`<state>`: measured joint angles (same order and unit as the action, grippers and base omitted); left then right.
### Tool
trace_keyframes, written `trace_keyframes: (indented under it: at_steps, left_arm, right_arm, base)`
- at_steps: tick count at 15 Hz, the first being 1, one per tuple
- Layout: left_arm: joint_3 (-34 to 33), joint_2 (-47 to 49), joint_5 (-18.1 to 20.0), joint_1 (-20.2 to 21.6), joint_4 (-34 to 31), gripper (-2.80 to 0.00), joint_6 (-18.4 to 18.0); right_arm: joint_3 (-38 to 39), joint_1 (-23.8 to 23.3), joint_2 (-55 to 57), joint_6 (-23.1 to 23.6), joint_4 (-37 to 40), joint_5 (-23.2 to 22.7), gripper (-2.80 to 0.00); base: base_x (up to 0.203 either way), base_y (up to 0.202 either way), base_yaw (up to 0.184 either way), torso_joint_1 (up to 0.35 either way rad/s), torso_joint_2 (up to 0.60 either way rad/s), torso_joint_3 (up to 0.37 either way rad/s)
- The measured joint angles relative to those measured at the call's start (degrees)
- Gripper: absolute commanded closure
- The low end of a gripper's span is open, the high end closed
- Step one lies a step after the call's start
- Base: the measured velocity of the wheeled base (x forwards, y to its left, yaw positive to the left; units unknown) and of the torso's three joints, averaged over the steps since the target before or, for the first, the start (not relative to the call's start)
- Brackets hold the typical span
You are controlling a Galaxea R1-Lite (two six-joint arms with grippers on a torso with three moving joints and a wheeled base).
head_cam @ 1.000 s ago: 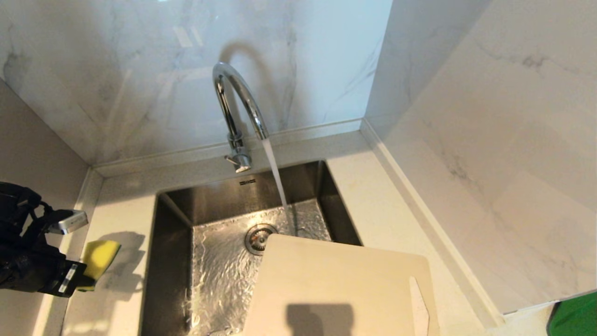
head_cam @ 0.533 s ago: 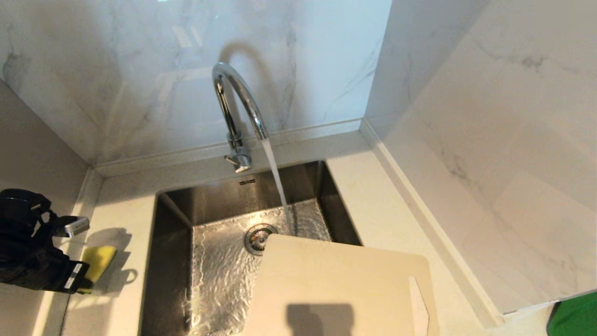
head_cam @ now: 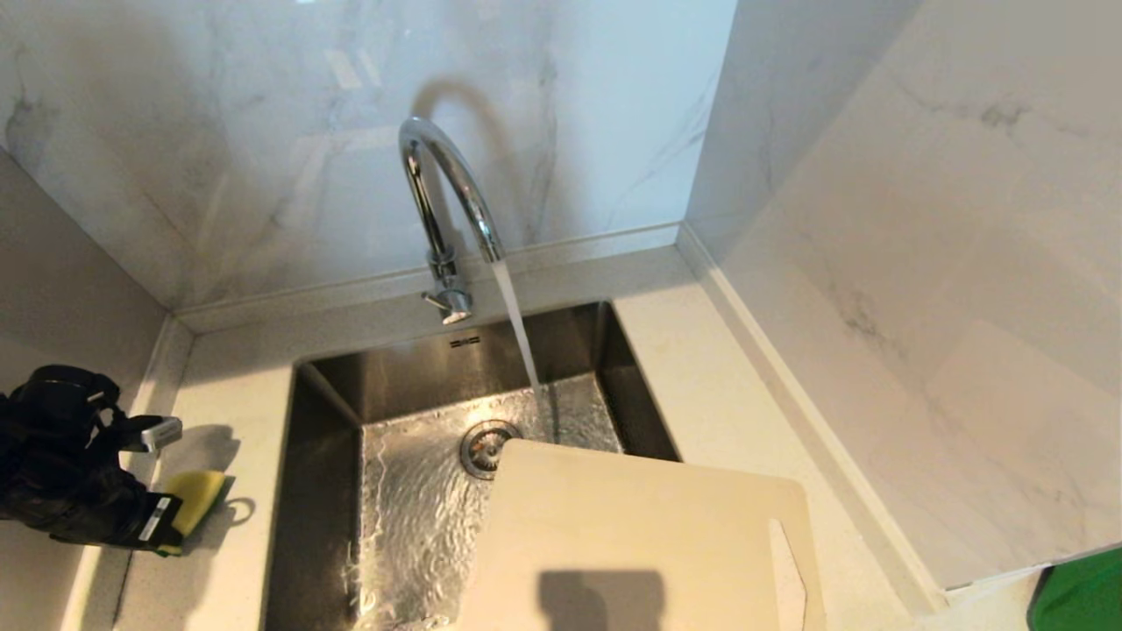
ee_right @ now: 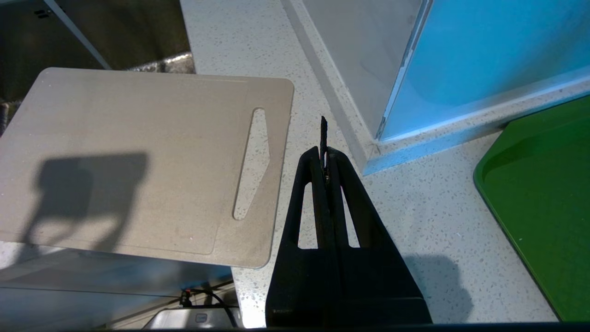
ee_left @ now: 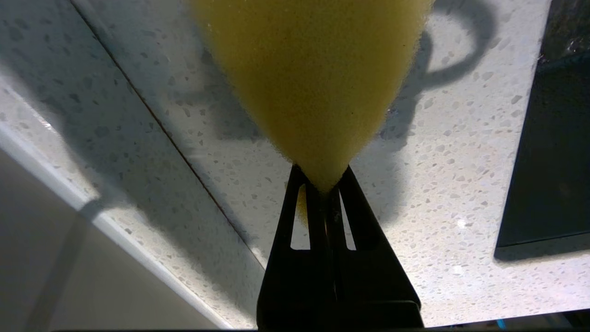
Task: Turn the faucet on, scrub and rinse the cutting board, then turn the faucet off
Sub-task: Put down the cleaning cloth
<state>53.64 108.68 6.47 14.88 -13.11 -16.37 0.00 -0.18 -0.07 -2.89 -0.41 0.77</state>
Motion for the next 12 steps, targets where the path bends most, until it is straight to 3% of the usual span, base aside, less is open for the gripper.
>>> trace_keyframes:
  at_steps: [12]
  left_arm:
    - [-1.0, -2.2, 0.4, -0.1, 0.5, -2.8, 0.0]
  right_arm:
    - [0.0, 0.0, 0.0, 0.0, 0.0, 0.0, 0.0]
  base:
    - [0.0, 0.0, 0.0, 0.0, 0.0, 0.0]
